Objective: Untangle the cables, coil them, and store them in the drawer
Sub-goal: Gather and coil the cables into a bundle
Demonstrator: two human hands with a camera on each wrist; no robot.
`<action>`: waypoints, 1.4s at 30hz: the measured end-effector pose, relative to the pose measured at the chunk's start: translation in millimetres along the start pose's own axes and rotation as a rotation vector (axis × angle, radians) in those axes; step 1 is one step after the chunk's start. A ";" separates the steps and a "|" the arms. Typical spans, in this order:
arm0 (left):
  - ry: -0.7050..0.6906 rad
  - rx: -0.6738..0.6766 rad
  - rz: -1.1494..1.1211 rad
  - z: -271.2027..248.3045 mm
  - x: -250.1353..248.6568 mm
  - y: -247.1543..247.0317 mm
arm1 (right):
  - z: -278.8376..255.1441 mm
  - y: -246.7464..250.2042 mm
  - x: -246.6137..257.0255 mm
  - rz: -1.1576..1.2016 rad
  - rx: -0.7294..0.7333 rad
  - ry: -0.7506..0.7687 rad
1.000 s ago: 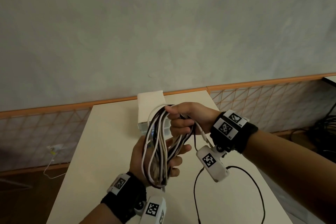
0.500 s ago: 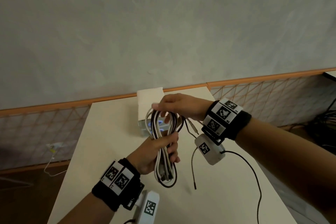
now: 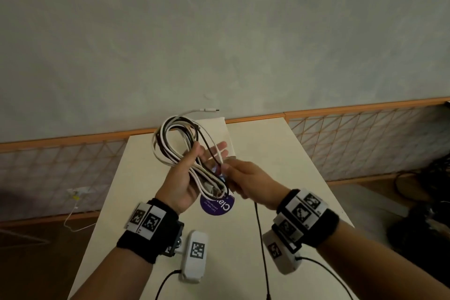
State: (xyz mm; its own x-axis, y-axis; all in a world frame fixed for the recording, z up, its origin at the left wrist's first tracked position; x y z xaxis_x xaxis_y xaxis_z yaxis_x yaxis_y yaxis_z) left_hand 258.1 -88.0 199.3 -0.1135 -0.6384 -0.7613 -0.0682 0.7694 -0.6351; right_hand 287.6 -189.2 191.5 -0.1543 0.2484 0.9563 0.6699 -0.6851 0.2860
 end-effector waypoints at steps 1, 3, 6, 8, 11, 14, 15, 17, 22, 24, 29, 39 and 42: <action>0.014 0.000 -0.024 0.7 1.9 -0.7 | 0.5 -4.5 -1.2 -0.010 -0.028 -0.001; 0.008 -0.026 -0.063 3.6 2.5 3.1 | 1.8 -8.2 -5.1 -0.056 -0.086 -0.001; -0.045 -0.088 -0.126 5.7 -5.6 9.2 | 0.2 -12.9 -14.2 -0.055 -0.081 -0.010; -0.079 -0.142 -0.099 9.5 -11.7 17.0 | -3.8 -12.2 -24.4 -0.016 -0.075 -0.035; -0.167 -0.214 -0.135 18.0 -28.4 28.3 | -15.6 -13.4 -45.0 0.033 -0.056 -0.042; -0.313 -0.356 -0.179 25.2 -55.7 52.4 | -33.5 -11.4 -64.9 -0.106 -0.065 -0.041; -0.368 -0.430 -0.164 25.7 -65.7 64.0 | -39.5 -9.3 -65.9 -0.226 -0.058 -0.037; -0.451 -0.568 -0.153 25.8 -76.2 85.9 | -49.5 -5.8 -53.1 -0.527 0.005 0.018; -0.440 -0.736 0.187 30.0 -54.2 103.9 | -61.4 -28.1 24.9 -1.217 0.333 0.331; -0.376 -0.673 0.469 35.4 -34.6 93.0 | -68.7 -48.2 72.9 -1.316 0.423 0.552; -0.089 -0.190 0.786 31.2 33.2 40.7 | -55.7 -35.7 158.9 -1.225 0.269 0.892; 0.249 0.255 0.409 -24.3 75.9 -30.9 | 27.3 45.6 80.7 -0.722 0.186 0.082; 0.253 0.253 0.461 -24.1 72.9 -27.8 | 21.1 41.7 49.3 -0.265 0.156 -0.123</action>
State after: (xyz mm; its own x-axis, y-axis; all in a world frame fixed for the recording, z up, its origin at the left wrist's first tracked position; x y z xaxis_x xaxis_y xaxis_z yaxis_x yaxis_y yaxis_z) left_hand 227.9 -155.5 164.6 -0.3103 -0.1902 -0.9314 0.2801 0.9180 -0.2808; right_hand 323.1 -191.1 249.3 -0.2555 0.4911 0.8328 0.7232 -0.4746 0.5018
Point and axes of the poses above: each hand's wrist, its own z-axis towards the middle knuckle, its own y-axis out of the back of the hand, x = y × z, the point moved 8 cm from there along z, towards the middle knuckle, and after that the axes turned 2 degrees about -z, right-handed, at the moved point
